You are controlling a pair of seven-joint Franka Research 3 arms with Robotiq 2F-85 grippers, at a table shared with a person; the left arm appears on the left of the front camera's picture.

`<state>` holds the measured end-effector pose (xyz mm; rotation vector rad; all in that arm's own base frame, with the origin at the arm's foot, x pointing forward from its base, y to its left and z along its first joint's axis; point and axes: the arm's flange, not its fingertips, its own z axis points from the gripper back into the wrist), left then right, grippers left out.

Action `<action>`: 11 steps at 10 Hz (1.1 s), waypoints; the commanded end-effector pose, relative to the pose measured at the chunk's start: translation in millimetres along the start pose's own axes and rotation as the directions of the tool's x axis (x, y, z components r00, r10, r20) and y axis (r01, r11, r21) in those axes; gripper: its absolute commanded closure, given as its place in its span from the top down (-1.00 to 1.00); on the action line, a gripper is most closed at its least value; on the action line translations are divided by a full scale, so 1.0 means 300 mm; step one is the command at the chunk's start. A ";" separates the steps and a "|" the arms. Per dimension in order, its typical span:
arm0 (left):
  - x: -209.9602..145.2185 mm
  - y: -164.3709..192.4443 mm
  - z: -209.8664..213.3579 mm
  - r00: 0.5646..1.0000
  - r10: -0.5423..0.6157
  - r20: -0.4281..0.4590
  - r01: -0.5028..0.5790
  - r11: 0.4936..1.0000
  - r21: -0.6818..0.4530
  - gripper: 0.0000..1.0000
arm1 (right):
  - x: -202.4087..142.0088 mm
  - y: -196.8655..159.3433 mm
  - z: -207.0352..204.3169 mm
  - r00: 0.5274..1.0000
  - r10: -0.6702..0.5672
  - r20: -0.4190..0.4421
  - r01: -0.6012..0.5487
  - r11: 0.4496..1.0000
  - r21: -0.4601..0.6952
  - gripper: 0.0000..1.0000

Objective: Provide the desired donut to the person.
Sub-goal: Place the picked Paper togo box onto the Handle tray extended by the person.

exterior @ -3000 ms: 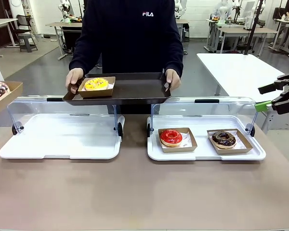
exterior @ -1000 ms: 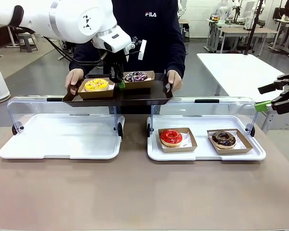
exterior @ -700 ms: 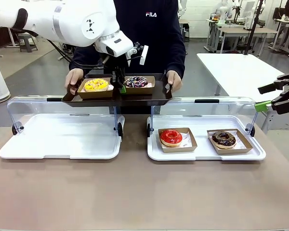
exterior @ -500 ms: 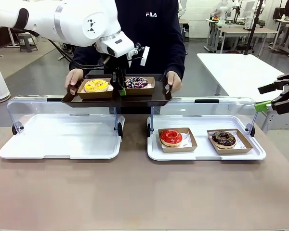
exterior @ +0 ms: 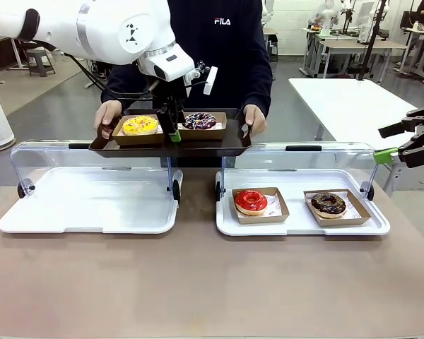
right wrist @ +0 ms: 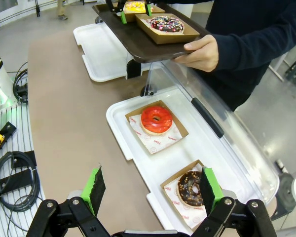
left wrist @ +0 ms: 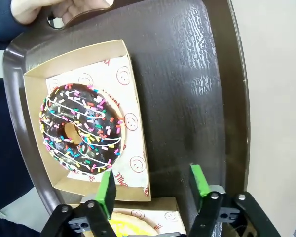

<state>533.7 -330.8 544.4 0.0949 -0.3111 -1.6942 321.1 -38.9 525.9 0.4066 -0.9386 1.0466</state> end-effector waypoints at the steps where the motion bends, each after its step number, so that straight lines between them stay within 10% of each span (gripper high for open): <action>1: -0.008 0.001 0.014 1.000 -0.025 0.012 0.026 0.999 -0.020 1.00 | 0.000 -0.005 -0.007 1.000 -0.003 0.027 0.003 1.000 0.010 1.00; 11: 0.014 -0.010 0.036 0.999 -0.040 0.037 0.040 0.999 -0.014 1.00 | 0.000 -0.005 -0.007 1.000 -0.003 0.027 0.003 1.000 0.010 1.00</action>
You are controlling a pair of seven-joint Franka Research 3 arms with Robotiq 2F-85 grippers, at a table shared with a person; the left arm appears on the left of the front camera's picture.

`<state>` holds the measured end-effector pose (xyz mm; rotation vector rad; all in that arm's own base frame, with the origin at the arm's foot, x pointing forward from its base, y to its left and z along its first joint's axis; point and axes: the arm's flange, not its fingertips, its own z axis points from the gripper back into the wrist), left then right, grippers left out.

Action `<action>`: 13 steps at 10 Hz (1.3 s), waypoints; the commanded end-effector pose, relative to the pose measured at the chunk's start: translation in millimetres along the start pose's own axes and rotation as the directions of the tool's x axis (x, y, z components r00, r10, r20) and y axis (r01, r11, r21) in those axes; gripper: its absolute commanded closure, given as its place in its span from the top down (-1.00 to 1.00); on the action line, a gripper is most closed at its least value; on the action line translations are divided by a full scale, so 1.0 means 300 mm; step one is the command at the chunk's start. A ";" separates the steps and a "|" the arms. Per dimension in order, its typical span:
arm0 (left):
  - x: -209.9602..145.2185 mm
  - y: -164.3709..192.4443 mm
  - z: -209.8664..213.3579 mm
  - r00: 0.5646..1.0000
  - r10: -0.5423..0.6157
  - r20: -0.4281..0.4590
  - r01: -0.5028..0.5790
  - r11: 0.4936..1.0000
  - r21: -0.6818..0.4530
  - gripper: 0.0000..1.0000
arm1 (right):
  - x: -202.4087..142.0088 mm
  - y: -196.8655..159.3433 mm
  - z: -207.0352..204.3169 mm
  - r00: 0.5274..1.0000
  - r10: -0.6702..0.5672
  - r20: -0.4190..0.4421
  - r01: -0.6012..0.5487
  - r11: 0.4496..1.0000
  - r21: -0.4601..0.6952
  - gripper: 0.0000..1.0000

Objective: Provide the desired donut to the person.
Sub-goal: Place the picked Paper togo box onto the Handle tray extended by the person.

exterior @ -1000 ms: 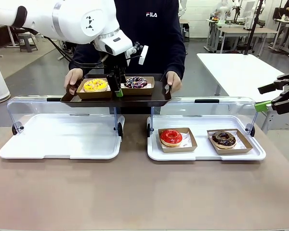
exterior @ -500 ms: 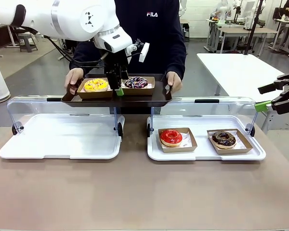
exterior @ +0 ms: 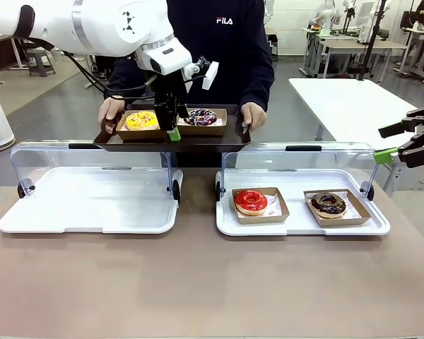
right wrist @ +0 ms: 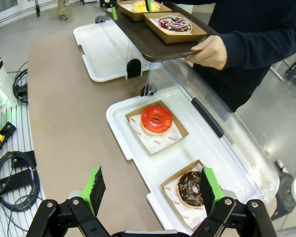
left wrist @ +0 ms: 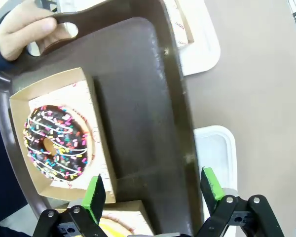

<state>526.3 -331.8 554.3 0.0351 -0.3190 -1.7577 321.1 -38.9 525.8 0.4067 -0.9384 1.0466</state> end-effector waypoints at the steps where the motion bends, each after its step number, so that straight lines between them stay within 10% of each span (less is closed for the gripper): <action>1: 0.002 0.005 -0.001 1.000 0.014 -0.014 -0.014 1.000 0.020 1.00 | 0.000 -0.005 -0.007 1.000 -0.003 0.027 0.003 1.000 0.010 1.00; 6: -0.035 -0.023 0.091 0.998 0.061 0.011 -0.061 0.996 0.059 1.00 | 0.000 -0.005 -0.007 1.000 -0.003 0.027 0.003 1.000 0.010 1.00; 13: -0.704 -0.604 0.325 0.851 0.345 0.395 -0.433 0.887 0.159 1.00 | 0.000 -0.005 -0.007 1.000 -0.003 0.027 0.003 1.000 0.010 1.00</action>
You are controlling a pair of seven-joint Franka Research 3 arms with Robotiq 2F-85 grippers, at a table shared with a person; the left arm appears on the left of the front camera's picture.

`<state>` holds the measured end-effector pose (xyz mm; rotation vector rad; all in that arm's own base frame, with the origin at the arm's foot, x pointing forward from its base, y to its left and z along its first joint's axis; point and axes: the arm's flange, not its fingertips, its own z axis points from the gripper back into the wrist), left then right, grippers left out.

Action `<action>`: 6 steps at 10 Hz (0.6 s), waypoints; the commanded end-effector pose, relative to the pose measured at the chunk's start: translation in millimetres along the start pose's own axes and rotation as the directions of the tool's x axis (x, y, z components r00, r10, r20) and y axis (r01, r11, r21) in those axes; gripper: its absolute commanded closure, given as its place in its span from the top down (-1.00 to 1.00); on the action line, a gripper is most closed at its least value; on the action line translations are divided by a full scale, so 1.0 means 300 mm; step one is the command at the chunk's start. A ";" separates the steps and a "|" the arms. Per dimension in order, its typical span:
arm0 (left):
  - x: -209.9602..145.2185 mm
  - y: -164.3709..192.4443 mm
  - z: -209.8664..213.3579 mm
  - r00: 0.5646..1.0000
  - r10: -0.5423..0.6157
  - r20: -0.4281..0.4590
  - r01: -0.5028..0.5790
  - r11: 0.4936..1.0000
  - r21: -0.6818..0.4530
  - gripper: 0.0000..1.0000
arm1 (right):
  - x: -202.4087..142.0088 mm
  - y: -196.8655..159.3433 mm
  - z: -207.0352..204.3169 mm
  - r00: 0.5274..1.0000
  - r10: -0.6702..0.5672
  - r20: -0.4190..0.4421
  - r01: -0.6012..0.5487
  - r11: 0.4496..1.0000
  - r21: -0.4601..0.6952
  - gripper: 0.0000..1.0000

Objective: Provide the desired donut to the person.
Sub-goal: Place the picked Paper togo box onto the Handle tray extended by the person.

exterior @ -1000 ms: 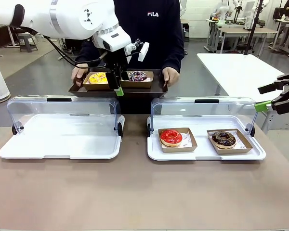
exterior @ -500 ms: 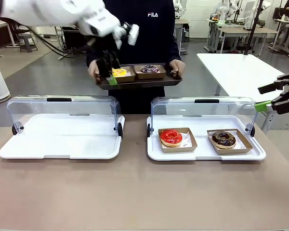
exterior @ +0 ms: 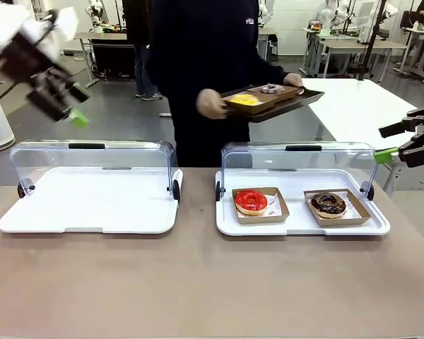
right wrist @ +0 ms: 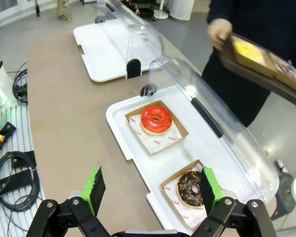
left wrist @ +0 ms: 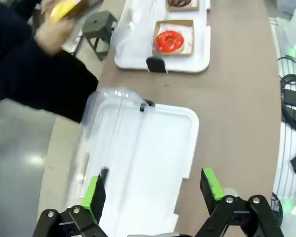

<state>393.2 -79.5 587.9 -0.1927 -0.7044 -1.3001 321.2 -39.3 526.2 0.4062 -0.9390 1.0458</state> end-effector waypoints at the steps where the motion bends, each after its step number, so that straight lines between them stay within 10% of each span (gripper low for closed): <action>1: -0.115 -0.063 0.008 0.999 0.010 0.050 -0.012 0.999 0.042 1.00 | 0.000 -0.004 -0.009 1.000 -0.003 0.027 0.002 1.000 0.011 1.00; 6: -0.436 -0.055 0.003 0.971 0.099 0.216 -0.105 0.994 0.019 1.00 | 0.000 -0.004 -0.009 1.000 -0.003 0.027 0.002 1.000 0.011 1.00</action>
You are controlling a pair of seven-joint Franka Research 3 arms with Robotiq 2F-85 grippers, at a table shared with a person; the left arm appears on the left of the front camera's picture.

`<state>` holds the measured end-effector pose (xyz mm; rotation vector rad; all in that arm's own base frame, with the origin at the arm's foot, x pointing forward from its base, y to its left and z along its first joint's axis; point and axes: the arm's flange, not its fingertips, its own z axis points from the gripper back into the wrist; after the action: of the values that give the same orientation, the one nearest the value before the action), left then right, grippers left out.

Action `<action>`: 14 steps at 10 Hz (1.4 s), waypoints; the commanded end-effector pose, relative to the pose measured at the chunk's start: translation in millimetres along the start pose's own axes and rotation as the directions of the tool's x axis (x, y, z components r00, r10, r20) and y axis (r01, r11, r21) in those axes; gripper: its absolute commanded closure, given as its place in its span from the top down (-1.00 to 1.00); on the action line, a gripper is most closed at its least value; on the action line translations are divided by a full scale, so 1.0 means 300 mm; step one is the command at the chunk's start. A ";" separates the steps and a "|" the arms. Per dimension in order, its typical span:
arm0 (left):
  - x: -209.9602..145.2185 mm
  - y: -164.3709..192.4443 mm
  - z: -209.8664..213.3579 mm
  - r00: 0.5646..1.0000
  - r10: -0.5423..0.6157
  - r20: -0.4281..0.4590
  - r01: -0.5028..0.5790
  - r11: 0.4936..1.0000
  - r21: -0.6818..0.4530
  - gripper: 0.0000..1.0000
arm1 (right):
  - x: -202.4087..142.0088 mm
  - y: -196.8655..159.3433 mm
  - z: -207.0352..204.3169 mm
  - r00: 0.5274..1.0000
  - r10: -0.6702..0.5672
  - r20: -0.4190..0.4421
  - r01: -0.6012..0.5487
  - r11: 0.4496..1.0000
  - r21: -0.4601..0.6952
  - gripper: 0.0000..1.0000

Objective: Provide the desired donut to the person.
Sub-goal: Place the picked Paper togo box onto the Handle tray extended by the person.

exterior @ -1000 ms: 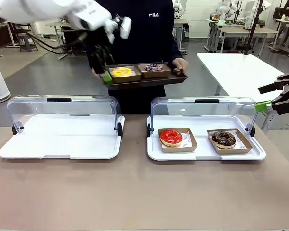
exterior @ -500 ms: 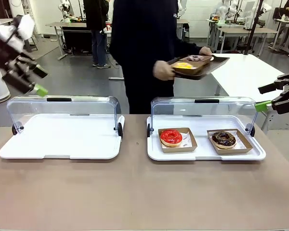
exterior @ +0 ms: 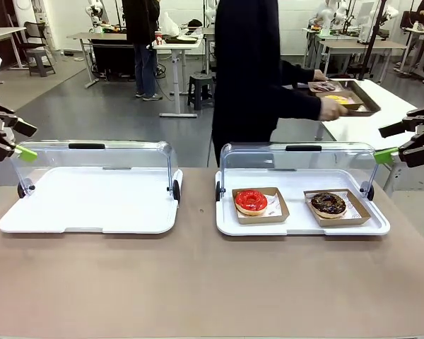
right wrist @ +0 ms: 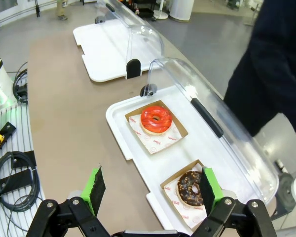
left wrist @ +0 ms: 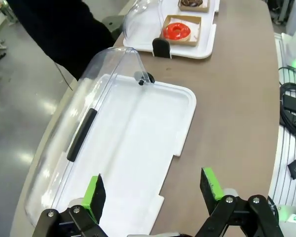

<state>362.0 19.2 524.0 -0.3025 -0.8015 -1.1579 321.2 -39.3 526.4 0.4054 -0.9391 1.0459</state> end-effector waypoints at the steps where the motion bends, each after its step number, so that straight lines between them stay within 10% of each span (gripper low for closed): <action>1: -0.082 -0.004 -0.032 0.993 -0.038 0.112 0.037 0.999 0.012 1.00 | 0.000 -0.004 -0.009 1.000 -0.003 0.027 0.003 1.000 0.012 1.00; 14: -0.186 -0.066 0.102 0.983 -0.040 0.182 0.040 0.999 0.002 1.00 | 0.000 -0.004 -0.009 1.000 -0.003 0.027 0.003 1.000 0.012 1.00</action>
<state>334.2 79.0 508.9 -0.3843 -0.9580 -1.1726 321.1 -39.4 526.4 0.4052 -0.9390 1.0458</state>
